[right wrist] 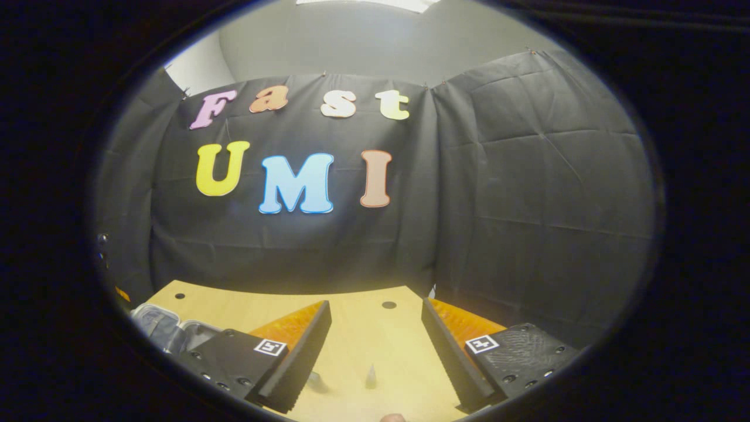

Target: First open the suitcase, pack the skin care products into it, and then close the suitcase.

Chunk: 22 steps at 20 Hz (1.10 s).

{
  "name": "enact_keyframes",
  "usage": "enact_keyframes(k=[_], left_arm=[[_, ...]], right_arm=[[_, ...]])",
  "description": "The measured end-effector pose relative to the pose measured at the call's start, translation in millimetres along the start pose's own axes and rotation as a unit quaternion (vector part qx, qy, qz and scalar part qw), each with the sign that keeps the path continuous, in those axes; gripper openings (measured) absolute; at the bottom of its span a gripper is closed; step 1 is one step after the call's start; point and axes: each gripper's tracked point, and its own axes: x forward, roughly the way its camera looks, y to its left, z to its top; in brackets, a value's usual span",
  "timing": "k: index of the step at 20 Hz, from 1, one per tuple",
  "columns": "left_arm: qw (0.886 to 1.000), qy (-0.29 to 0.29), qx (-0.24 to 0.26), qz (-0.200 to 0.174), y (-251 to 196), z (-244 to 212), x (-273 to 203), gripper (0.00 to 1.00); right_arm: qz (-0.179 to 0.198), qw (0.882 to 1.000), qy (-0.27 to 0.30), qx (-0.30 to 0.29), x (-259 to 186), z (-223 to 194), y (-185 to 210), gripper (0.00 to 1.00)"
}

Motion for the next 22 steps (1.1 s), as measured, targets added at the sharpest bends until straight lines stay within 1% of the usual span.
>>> enact_keyframes(k=[2, 3, 5, 6, 8, 10, 12, 16, 19, 22], left_arm=[[0.999, -0.037, 0.007, 0.015, -10, 13, -21, 0.94], [0.998, -0.063, 0.014, 0.014, -21, 23, -33, 0.94], [0.992, -0.119, 0.030, -0.004, -64, 38, -68, 0.94], [0.988, -0.147, 0.037, -0.021, -93, 42, -82, 0.93], [0.978, -0.193, 0.046, -0.069, -162, 46, -106, 0.93], [0.967, -0.222, 0.043, -0.116, -235, 42, -130, 0.92], [0.957, -0.240, 0.046, -0.158, -306, 29, -150, 0.92], [0.939, -0.248, 0.060, -0.228, -437, -3, -189, 0.92], [0.925, -0.254, 0.086, -0.270, -524, -32, -214, 0.92], [0.913, -0.249, 0.101, -0.308, -592, -69, -233, 0.92]], right_arm=[[0.003, 1.000, -0.003, -0.006, -1, -3, -5, 0.94], [0.004, 1.000, -0.004, -0.009, -1, -4, -8, 0.94], [0.011, 1.000, -0.004, -0.011, 1, -7, -13, 0.94], [0.015, 1.000, 0.000, -0.011, 4, -11, -16, 0.94], [0.026, 1.000, 0.012, -0.013, 10, -17, -20, 0.94], [0.037, 0.999, 0.016, -0.014, 13, -19, -26, 0.94], [0.054, 0.998, 0.017, -0.013, 18, -19, -28, 0.94], [0.088, 0.996, 0.014, -0.022, 24, -20, -35, 0.94], [0.111, 0.993, 0.023, -0.017, 33, -29, -41, 0.94], [0.127, 0.991, 0.031, -0.010, 43, -37, -51, 0.94]])
